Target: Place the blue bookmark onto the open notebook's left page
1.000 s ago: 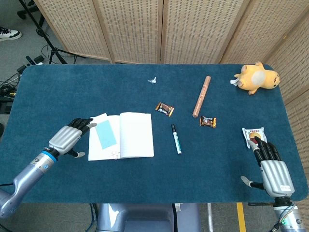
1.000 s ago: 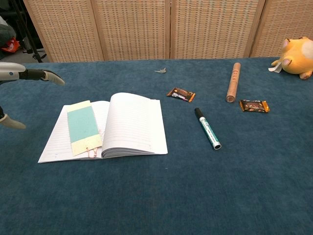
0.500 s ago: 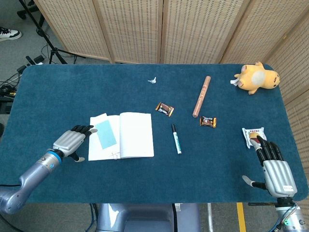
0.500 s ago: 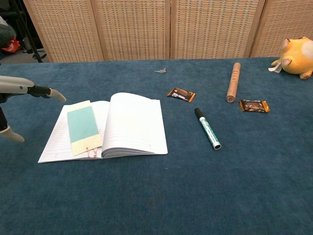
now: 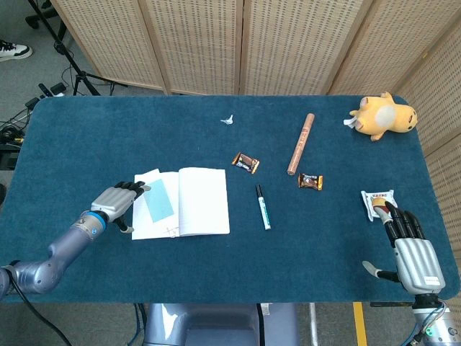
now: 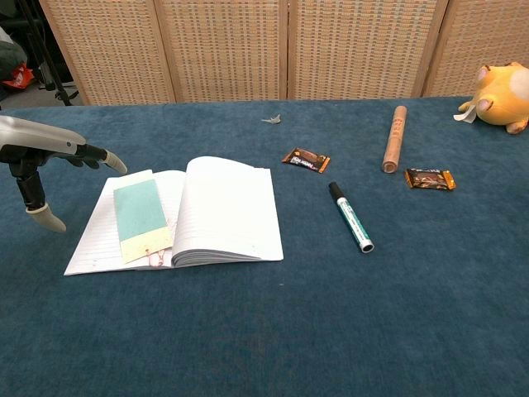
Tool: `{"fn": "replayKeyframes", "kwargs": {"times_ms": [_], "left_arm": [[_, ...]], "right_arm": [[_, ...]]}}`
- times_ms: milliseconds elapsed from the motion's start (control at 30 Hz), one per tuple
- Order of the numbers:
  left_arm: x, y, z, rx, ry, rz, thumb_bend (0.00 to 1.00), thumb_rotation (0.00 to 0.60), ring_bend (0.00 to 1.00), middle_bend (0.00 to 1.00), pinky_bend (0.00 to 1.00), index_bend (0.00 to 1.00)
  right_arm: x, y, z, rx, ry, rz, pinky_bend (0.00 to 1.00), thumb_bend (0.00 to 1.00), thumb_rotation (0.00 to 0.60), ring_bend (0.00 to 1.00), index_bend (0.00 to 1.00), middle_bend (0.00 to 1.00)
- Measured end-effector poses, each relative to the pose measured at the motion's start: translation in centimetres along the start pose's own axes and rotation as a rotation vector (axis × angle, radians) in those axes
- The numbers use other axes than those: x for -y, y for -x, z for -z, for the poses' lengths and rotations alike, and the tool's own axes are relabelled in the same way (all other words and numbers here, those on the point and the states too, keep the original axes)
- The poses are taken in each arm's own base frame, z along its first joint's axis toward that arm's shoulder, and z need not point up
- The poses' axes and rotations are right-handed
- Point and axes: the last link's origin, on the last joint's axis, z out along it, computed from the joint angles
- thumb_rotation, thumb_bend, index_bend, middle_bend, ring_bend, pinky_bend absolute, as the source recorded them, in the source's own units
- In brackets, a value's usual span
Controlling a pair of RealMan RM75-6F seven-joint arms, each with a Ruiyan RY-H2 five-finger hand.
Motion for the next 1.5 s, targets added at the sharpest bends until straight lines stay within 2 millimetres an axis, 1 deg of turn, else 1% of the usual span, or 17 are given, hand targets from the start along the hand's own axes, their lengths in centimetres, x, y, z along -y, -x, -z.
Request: {"fn": "replayKeyframes", "kwargs": {"times_ms": [467, 967, 1233, 1500], "left_arm": [[-0.7, 0.3, -1.1, 0.105, -0.067, -0.059, 0.18, 0.600, 0.00, 0.00, 0.00, 0.00], [-0.4, 0.1, -1.2, 0.094, -0.110, -0.075, 0.19, 0.600, 0.00, 0.00, 0.00, 0.00], [-0.9, -0.1, -1.6, 0.084, -0.110, -0.077, 0.20, 0.600, 0.00, 0.00, 0.00, 0.00], [-1.7, 0.1, -1.9, 0.097, -0.116, -0.107, 0.20, 0.600, 0.00, 0.00, 0.00, 0.00]], "right_arm": [[-0.1, 0.0, -0.1, -0.002, 0.001, -0.006, 0.00, 0.10, 0.600, 0.00, 0.00, 0.00], [0.0, 0.1, -0.1, 0.003, -0.006, -0.008, 0.00, 0.10, 0.600, 0.00, 0.00, 0.00], [-0.1, 0.1, -0.1, 0.002, -0.004, -0.010, 0.00, 0.10, 0.600, 0.00, 0.00, 0.00], [-0.2, 0.0, -0.2, -0.003, -0.002, -0.016, 0.00, 0.10, 0.600, 0.00, 0.00, 0.00]]}}
